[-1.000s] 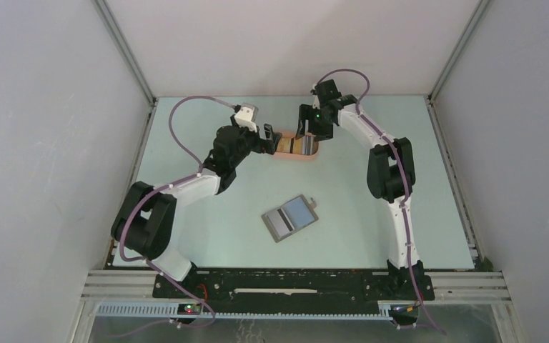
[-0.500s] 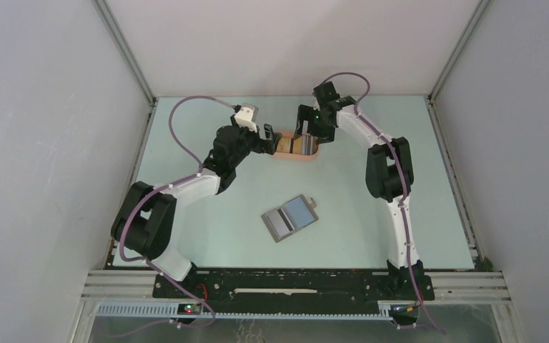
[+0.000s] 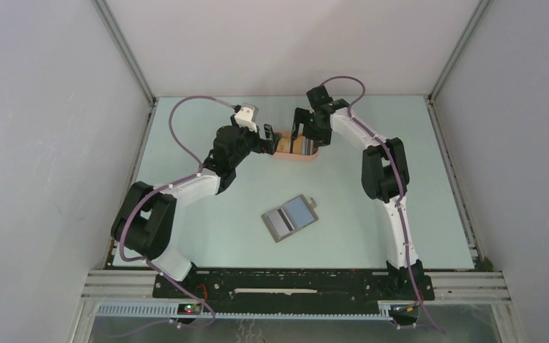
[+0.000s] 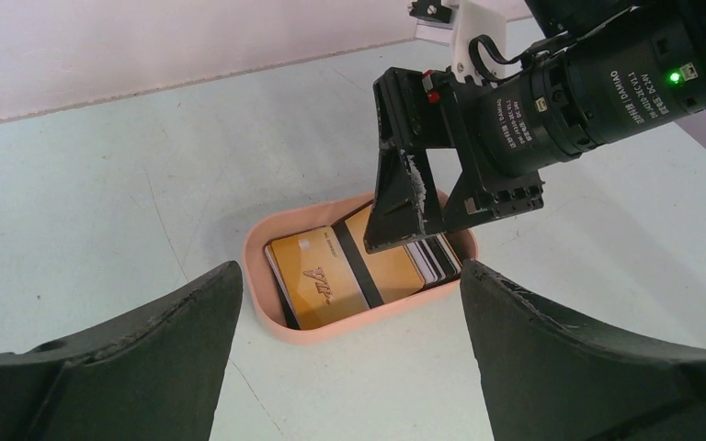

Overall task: Put the credit cards into the card holder
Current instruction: Pick up the credit card from the storage box.

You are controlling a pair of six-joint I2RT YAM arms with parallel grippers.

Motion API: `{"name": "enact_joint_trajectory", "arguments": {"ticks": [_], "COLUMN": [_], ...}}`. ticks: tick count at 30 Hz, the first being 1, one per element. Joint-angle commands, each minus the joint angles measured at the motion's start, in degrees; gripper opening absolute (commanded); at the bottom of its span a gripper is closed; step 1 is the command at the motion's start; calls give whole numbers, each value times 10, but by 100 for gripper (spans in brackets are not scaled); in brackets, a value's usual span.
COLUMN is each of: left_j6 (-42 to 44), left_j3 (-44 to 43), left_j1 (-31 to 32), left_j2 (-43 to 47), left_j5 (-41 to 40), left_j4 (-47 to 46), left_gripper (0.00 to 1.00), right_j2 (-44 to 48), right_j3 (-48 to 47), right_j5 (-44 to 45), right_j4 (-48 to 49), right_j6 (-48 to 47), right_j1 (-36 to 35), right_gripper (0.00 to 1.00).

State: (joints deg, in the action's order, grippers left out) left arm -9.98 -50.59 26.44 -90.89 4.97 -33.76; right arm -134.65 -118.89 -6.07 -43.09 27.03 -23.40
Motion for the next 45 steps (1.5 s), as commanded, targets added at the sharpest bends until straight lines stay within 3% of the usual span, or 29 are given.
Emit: {"name": "enact_joint_trajectory", "arguments": {"ticks": [1, 14, 31, 45], "left_j6": [16, 18, 19, 20], "left_j3": [-31, -31, -34, -35], "left_j1": [-3, -3, -3, -3], "left_j2": [4, 3, 0, -1], "left_j5": [6, 7, 7, 7], "left_j4": [-15, -15, -13, -11], "left_gripper": [92, 92, 92, 92], "right_j2": [-11, -24, -18, -12], "right_j3": [-26, -12, 24, 35], "right_j5": [10, -102, -246, -298], "right_j4": [-6, 17, 61, 78], "right_j6": [22, 20, 23, 21], "right_j1": [-4, 10, 46, 55], "right_gripper": [100, 100, 90, 82]}}
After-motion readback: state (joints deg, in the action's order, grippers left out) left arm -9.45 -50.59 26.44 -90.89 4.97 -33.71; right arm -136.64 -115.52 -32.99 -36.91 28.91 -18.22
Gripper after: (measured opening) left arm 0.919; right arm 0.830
